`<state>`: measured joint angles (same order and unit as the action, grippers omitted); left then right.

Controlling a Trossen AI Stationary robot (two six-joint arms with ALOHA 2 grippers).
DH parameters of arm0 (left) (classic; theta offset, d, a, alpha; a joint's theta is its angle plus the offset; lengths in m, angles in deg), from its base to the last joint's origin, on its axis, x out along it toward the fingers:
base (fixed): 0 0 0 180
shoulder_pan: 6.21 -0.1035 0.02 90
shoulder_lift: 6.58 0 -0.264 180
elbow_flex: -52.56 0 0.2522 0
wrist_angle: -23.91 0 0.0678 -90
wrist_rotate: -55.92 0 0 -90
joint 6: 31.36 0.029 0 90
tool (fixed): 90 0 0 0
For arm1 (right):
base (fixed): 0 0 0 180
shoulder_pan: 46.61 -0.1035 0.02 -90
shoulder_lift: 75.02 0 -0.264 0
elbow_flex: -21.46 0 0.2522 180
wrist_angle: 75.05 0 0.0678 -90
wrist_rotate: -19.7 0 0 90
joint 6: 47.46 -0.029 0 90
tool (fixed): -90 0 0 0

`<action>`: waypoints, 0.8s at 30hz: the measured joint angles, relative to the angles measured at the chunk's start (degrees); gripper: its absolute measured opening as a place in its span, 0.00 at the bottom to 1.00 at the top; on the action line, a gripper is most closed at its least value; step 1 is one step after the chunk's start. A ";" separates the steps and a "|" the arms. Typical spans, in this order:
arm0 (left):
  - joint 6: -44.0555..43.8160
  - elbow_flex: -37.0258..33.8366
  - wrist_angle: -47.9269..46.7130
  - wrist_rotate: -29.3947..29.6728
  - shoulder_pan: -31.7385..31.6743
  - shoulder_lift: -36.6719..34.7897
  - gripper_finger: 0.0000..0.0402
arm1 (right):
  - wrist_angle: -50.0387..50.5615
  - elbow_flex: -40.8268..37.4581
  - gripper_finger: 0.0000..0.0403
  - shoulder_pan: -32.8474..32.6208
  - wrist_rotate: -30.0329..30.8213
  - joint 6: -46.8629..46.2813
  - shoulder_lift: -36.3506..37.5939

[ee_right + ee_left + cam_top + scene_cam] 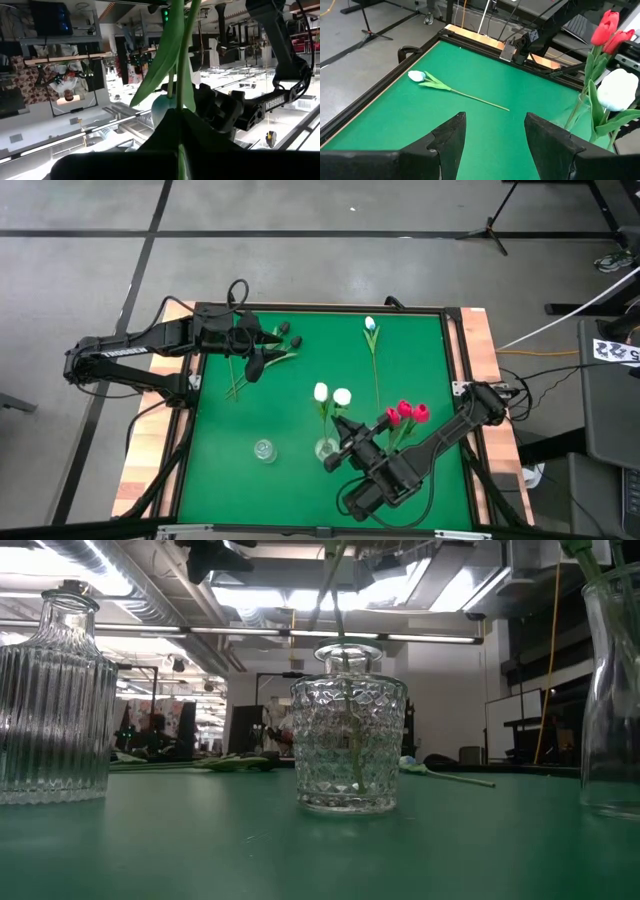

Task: Sort flowers into vase by color
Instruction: Put the top white tulip into the middle transparent vase

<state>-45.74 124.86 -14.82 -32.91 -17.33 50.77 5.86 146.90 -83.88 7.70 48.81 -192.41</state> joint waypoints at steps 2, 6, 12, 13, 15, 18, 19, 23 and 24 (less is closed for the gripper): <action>0.03 0.00 -0.02 0.02 0.00 0.00 0.50 | 0.31 0.00 0.00 -0.27 0.01 0.00 0.00; 0.01 0.00 0.05 0.07 0.00 0.00 0.50 | 0.58 0.00 0.00 -0.25 0.00 0.14 0.00; -0.04 0.00 -0.02 0.13 -0.02 0.00 0.50 | 3.98 0.00 0.00 -0.21 -0.01 0.18 0.00; -0.06 0.00 0.00 0.13 0.00 0.00 0.50 | 4.28 0.00 0.00 -0.21 -0.03 0.18 0.00; -0.06 0.00 -0.02 0.15 0.00 0.00 0.50 | 4.51 0.00 0.00 -0.21 -0.03 0.17 0.00; -0.08 0.00 -0.02 0.15 0.00 0.00 0.50 | 4.62 0.00 0.00 -0.21 -0.08 0.17 0.00; -0.08 0.00 -0.02 0.15 0.00 0.00 0.50 | 4.83 0.00 0.00 -0.21 -0.03 0.15 0.00; -0.12 0.00 -0.02 0.15 0.00 0.00 0.50 | 4.98 0.00 0.00 -0.21 0.43 -0.52 0.00; -0.14 0.00 -0.02 0.15 0.00 0.00 0.50 | 4.98 0.00 0.00 -0.21 0.43 -0.50 0.01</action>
<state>-45.88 124.86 -14.84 -32.76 -17.33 50.77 10.85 146.90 -84.09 8.14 48.31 -192.39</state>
